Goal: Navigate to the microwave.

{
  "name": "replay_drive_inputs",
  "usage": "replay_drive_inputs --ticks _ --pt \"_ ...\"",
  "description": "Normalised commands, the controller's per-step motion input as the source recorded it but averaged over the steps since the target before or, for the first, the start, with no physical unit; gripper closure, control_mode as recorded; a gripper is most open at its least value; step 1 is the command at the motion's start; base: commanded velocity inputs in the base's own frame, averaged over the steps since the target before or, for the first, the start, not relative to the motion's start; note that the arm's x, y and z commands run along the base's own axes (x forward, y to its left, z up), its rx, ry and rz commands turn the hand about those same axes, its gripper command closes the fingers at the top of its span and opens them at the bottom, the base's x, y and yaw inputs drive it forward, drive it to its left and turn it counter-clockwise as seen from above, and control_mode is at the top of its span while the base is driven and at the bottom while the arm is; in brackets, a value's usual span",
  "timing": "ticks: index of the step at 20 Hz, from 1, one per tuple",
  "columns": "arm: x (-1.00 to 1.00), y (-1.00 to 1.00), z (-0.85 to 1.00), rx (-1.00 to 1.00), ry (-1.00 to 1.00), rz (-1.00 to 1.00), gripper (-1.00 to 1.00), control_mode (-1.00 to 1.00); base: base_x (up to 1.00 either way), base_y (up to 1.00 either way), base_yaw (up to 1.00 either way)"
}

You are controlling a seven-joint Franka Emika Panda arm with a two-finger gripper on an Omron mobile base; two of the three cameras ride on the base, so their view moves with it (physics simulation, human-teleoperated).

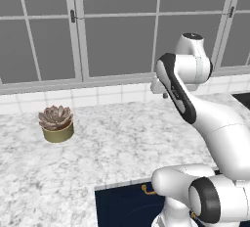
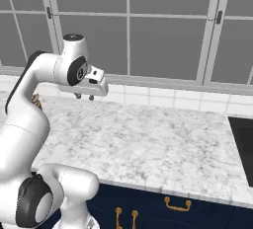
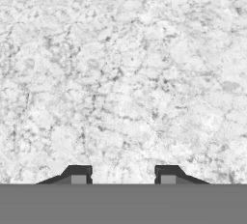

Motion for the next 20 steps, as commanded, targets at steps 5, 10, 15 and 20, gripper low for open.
replay_drive_inputs --ticks 5,10,15,20 --pt "0.0 0.0 0.0 0.0 0.0 0.0 -1.0 1.0 0.0 0.0 0.0" --pt "0.0 0.0 0.0 0.0 0.0 0.0 -1.0 1.0 -0.25 -0.01 -0.01" --pt "0.0 0.0 0.0 0.0 0.0 0.0 -1.0 1.0 0.0 -0.08 -0.61" --pt "0.0 0.0 0.0 0.0 0.0 0.0 -1.0 1.0 0.0 0.0 -0.89"
